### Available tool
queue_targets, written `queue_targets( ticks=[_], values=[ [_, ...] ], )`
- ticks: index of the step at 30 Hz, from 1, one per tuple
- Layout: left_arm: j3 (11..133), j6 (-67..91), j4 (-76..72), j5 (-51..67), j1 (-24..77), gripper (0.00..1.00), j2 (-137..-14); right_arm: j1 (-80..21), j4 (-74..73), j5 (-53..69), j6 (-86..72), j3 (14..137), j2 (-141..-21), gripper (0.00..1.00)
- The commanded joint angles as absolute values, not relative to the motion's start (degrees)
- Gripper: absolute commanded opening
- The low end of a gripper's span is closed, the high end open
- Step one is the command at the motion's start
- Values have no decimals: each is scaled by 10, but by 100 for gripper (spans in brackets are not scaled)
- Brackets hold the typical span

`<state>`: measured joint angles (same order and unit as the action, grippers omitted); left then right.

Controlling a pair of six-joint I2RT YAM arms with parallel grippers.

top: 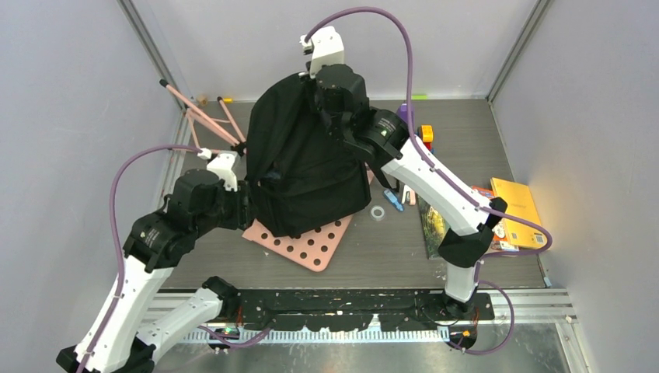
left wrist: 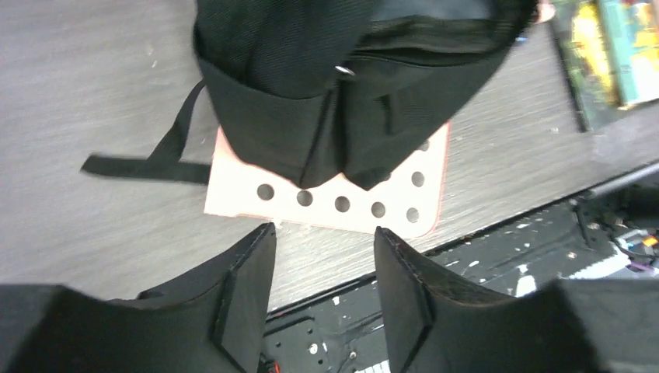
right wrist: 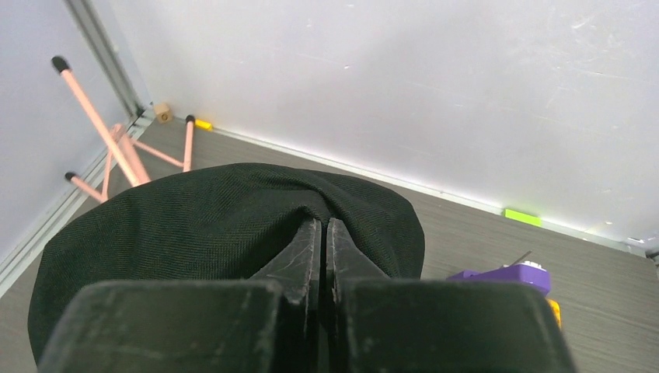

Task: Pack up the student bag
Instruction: Unzip the student bag at the center of the board.

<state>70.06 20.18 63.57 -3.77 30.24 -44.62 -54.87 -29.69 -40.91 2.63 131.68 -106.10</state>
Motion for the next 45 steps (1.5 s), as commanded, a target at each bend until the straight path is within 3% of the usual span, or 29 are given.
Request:
queue_targets(
  ticks=[1, 7, 20, 28, 37, 45],
  values=[
    [785, 144, 573, 74, 300, 54, -455, -535, -240, -432, 12, 1331, -1028, 0],
    [831, 156, 454, 171, 300, 59, -478, -535, -250, -425, 5, 1333, -1031, 0],
    [783, 224, 372, 146, 300, 71, -545, -535, -250, -422, 3, 1334, -1032, 0],
    [757, 224, 375, 97, 301, 71, -564, -535, -252, -416, 1, 1336, -1034, 0],
    [692, 150, 239, 109, 314, 74, -573, -535, -257, -408, 2, 1346, -1043, 0],
    [664, 13, 176, 197, 415, 66, -556, -535, -271, -419, 7, 1378, -1066, 0]
  ],
)
